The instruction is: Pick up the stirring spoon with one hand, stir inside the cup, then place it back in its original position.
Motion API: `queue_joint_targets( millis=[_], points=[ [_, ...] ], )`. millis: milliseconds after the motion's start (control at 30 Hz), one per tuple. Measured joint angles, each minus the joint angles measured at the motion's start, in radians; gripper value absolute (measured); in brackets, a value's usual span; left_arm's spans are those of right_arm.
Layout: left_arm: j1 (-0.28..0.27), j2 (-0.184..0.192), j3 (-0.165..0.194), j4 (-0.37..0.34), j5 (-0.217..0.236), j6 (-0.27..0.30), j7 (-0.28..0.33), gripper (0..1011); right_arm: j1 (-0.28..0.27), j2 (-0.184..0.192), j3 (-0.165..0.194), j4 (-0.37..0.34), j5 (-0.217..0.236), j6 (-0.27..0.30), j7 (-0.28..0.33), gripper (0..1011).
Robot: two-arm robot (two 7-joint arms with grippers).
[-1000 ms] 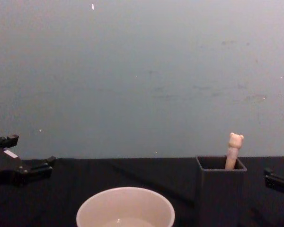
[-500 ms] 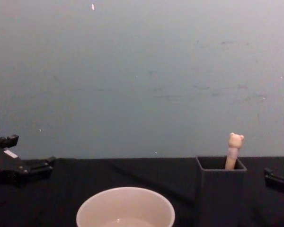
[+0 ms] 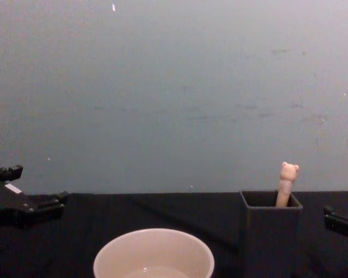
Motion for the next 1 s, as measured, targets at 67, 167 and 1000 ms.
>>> queue_joint_targets(
  millis=[67, 167, 1000],
  points=[
    [0.0, 0.0, 0.0, 0.0, 0.0, 0.0, 0.0, 1001, 0.0, 0.0, 0.0, 0.0, 0.0, 0.0, 0.0, 1002],
    [0.0, 0.0, 0.0, 0.0, 0.0, 0.0, 0.0, 1001, 0.0, 0.0, 0.0, 0.0, 0.0, 0.0, 0.0, 1003],
    [0.0, 0.0, 0.0, 0.0, 0.0, 0.0, 0.0, 1001, 0.0, 0.0, 0.0, 0.0, 0.0, 0.0, 0.0, 1002]
  ],
)
